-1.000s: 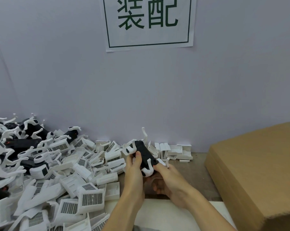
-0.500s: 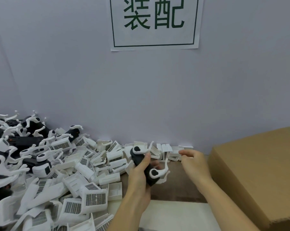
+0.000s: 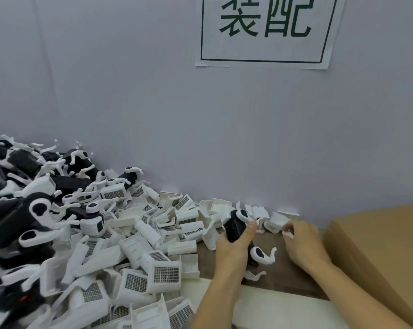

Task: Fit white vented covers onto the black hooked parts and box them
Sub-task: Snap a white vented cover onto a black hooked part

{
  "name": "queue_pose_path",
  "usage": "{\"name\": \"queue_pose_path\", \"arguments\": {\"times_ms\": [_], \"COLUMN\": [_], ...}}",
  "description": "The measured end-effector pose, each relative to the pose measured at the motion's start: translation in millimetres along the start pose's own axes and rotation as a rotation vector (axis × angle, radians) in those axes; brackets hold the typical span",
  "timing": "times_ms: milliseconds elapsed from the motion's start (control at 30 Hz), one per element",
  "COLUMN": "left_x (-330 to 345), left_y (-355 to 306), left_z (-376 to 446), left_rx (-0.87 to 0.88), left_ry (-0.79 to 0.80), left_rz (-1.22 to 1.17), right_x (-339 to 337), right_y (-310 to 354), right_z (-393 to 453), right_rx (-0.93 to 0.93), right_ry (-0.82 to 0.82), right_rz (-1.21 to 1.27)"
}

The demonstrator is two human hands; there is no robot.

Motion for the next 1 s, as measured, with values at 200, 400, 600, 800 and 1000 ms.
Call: {"name": "queue_pose_path", "arguments": {"times_ms": [200,400,600,800,1000], "left_x": [3,0,2,23,22], "left_y": [-3,-5,-12,-5,-7], "left_z": [0,2,-2,-8,-6], "left_rx": [-0.025,0.033,0.207,0.114,0.263], "left_ry": [0.007,-0.038,-0.062,0.204,0.173], "left_rz": [-0.078,-0.096,0.056,0.034,0.144], "right_x": [-8,-5,-20,-10,-8], "right_y": [10,10,19,47,45], "right_z": [-18,-43,-43,-54,-56], "right_rx": [0.100,0.279,0.188,-0.051,-0.150], "right_ry": [0.008,0.067,0.127,0.007,-0.013], "right_rz": [0.570,1.424,1.653,1.098,0.838]}}
Point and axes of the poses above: each hand's wrist, its own z-axis towards the middle knuckle, its own x-axis out of the palm, y = z × x, the point moved 5 cm from there along z, towards the middle knuckle, and after that the axes turned 11 degrees about z, right-handed, at the moved point
